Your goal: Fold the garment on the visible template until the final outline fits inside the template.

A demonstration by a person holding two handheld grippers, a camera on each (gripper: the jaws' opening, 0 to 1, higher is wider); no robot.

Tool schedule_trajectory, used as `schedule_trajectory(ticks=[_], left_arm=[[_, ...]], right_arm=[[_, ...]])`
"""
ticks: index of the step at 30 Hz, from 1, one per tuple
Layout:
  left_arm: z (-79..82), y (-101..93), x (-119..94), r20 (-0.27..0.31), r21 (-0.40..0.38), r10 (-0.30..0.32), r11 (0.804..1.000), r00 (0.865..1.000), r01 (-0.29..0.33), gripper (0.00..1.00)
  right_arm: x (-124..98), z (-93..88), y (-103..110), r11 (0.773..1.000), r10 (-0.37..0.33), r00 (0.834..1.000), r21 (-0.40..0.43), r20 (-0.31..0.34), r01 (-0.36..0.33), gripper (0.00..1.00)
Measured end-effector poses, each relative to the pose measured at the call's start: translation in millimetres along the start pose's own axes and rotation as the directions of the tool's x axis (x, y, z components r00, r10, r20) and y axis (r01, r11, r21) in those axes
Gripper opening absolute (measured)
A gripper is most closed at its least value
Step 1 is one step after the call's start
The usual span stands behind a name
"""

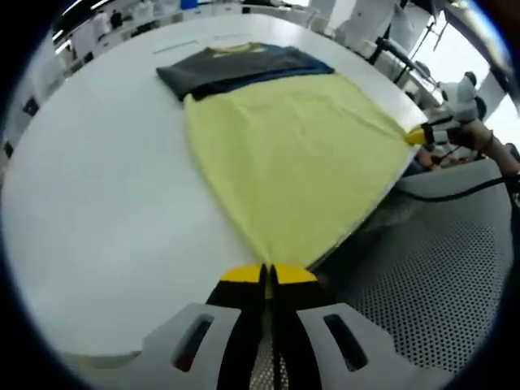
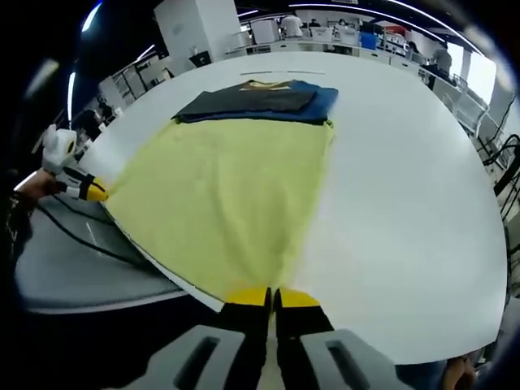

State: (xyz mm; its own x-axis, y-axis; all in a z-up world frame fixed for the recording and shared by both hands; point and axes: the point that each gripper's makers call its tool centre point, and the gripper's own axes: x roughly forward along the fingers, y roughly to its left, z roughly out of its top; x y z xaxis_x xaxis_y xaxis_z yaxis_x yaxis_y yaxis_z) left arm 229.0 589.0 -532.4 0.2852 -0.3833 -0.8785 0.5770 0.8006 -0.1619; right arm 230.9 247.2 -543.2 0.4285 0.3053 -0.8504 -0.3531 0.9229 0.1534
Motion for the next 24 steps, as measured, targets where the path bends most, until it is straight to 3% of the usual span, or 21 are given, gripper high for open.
schedule_trajectory(ticks=[8,17,24], left_arm=[[6.1,-1.7,-13,0.02,-0.025,-0.003,1.0,1.0,0.004,0.0],[15.9,-4.5,-25,0.022,-0.023,-0.013,1.0,1.0,0.014,0.0],[33.3,0.1,-42,0.063,-0.036,-0.015,0.999,0.998,0.018,0.0]], right_arm=[[-10,4.2,1,1.0,0.005,1.0,0.022,0.018,-0.006,0.0],[-24,21.6,1,0.999,-0.012,0.999,-0.032,0.04,0.013,0.0],[-37,40.6,1,0.999,-0.027,0.996,-0.042,0.085,0.031,0.0]])
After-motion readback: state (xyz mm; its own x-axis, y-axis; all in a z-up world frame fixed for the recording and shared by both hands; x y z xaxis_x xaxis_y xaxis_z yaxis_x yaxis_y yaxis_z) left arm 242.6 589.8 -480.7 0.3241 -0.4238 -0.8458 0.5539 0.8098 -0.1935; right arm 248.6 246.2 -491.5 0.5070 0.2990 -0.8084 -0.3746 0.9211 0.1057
